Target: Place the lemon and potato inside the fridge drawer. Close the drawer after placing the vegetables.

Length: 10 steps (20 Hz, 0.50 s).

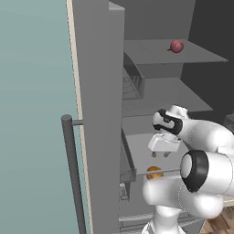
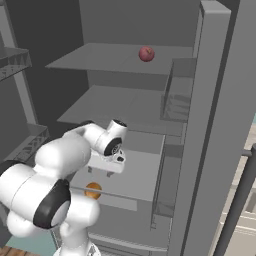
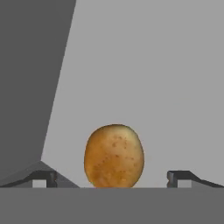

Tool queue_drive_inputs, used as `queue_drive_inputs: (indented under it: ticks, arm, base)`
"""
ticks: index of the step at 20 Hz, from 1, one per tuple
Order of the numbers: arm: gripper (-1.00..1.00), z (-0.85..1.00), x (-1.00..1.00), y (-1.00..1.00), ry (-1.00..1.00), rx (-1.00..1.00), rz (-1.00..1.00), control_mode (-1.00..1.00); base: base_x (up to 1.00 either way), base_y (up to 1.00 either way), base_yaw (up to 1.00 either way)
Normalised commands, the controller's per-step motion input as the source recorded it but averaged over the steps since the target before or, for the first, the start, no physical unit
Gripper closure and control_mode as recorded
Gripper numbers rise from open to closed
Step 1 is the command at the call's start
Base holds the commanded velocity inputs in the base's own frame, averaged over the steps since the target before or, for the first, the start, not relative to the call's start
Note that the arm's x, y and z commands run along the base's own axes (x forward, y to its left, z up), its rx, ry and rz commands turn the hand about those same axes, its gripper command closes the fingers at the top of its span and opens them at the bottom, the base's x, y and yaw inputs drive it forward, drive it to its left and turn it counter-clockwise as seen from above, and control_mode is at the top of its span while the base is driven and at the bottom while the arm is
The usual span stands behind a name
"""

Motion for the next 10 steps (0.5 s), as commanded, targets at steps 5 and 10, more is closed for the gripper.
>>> queue_drive_inputs:
  ticks: [5,10]
  arm:
    - [-1.0,0.86,-0.35,0.0,-0.25,0.0,0.0,-1.0]
    - [-1.0,0.88,-0.69,0.0,-0.29,0.0,-0.03,-1.0]
  base:
    - [0.0,0.0,0.0]
    - [0.0,0.0,0.0]
